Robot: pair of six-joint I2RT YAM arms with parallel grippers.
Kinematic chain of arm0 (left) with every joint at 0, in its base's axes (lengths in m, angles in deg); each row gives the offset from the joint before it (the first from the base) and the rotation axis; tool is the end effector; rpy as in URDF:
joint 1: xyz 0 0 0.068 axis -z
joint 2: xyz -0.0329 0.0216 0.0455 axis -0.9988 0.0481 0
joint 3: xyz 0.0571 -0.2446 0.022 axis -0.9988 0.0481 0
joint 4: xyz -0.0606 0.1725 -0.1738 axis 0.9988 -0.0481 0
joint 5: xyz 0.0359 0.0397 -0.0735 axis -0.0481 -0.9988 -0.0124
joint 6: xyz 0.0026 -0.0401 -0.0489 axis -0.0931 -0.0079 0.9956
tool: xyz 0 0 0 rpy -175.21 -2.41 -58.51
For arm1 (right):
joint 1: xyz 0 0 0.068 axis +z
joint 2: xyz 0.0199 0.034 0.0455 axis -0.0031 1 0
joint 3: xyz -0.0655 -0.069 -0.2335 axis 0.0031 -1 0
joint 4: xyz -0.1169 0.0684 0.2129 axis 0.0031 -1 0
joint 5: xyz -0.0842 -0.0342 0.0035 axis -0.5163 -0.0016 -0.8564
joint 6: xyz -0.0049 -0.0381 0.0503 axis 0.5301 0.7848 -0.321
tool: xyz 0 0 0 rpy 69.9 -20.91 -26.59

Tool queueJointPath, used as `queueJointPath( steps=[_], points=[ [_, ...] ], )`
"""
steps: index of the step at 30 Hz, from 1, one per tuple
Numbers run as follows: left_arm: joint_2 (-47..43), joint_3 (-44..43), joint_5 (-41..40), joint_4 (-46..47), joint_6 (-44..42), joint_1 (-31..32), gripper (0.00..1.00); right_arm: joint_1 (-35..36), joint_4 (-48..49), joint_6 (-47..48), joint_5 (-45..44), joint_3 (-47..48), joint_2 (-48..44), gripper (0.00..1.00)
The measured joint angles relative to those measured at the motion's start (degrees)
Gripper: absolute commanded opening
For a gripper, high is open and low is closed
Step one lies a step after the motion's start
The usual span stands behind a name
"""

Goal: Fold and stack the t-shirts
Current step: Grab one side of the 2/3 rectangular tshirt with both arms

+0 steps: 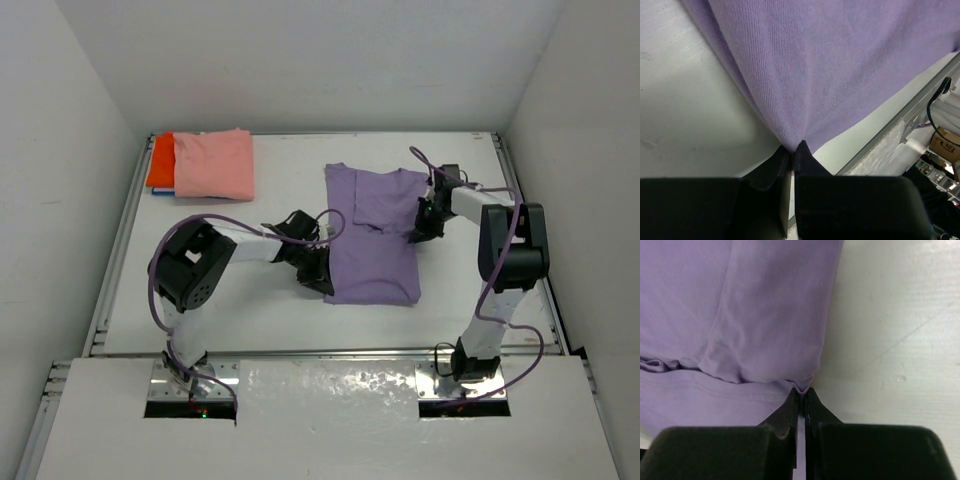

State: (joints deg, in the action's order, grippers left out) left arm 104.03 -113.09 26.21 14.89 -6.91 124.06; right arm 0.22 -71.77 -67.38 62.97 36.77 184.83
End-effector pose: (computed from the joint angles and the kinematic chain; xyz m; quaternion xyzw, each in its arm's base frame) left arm 0.2590 -0.2257 0.0926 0.1344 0.9323 -0.3340 0.0328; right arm 0.3566 0.0121 0.1067 0.1912 0.9626 0.1317 0.1396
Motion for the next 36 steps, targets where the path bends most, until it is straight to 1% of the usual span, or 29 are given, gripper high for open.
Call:
queueJointPath(
  steps=[8, 9, 11, 12, 13, 15, 17, 20, 21, 25, 30, 36],
  points=[
    [0.0, -0.5, -0.8, -0.8, -0.1, 0.0, 0.0, -0.1, -2.4, 1.1, 0.5, 3.8, 3.0, 0.0],
    [0.0, -0.6, -0.9, -1.0, -0.1, 0.0, 0.02, -0.2, -2.7, 1.2, 0.7, 4.2, 3.3, 0.15],
    [0.0, -0.9, -1.0, -1.3, -0.2, 0.1, 0.1, -0.6, -3.1, 1.1, 0.6, 4.9, 3.7, 0.29],
    [0.1, -1.2, -1.3, -1.8, -0.4, 0.1, 0.19, -0.9, -3.1, 1.3, 0.8, 4.9, 3.6, 0.34],
    [0.1, -1.5, -1.3, -2.1, -0.4, 0.2, 0.23, -1.1, -3.1, 1.4, 0.8, 4.9, 3.3, 0.4],
    [0.2, -2.6, -1.4, -3.1, -0.4, 0.2, 0.27, -1.5, -2.4, 1.7, 0.7, 3.7, 1.9, 0.44],
    [0.5, -4.0, -2.2, -4.3, -0.6, 0.2, 0.32, -1.8, -2.6, 1.7, 0.8, 0.2, -2.4, 0.47],
    [0.8, -6.0, -3.5, -6.0, -1.4, 0.2, 0.33, -1.9, -3.3, 1.5, 1.8, -5.8, -11.0, 0.48],
    [0.9, -6.5, -4.1, -6.5, -1.7, 0.2, 0.33, -1.9, -3.0, 1.4, 2.5, -8.9, -15.3, 0.47],
    [1.0, -7.0, -5.0, -7.5, -2.4, 0.2, 0.33, -1.8, -3.0, 1.7, 3.8, -15.3, -22.8, 0.44],
    [0.9, -7.0, -5.2, -8.2, -3.3, 0.2, 0.33, -1.8, -3.1, 2.2, 6.7, -22.8, -26.9, 0.38],
    [0.3, -6.5, -5.6, -8.9, -3.9, 0.2, 0.32, -1.8, -2.2, 2.0, 9.1, -30.0, -30.9, 0.37]
  ],
)
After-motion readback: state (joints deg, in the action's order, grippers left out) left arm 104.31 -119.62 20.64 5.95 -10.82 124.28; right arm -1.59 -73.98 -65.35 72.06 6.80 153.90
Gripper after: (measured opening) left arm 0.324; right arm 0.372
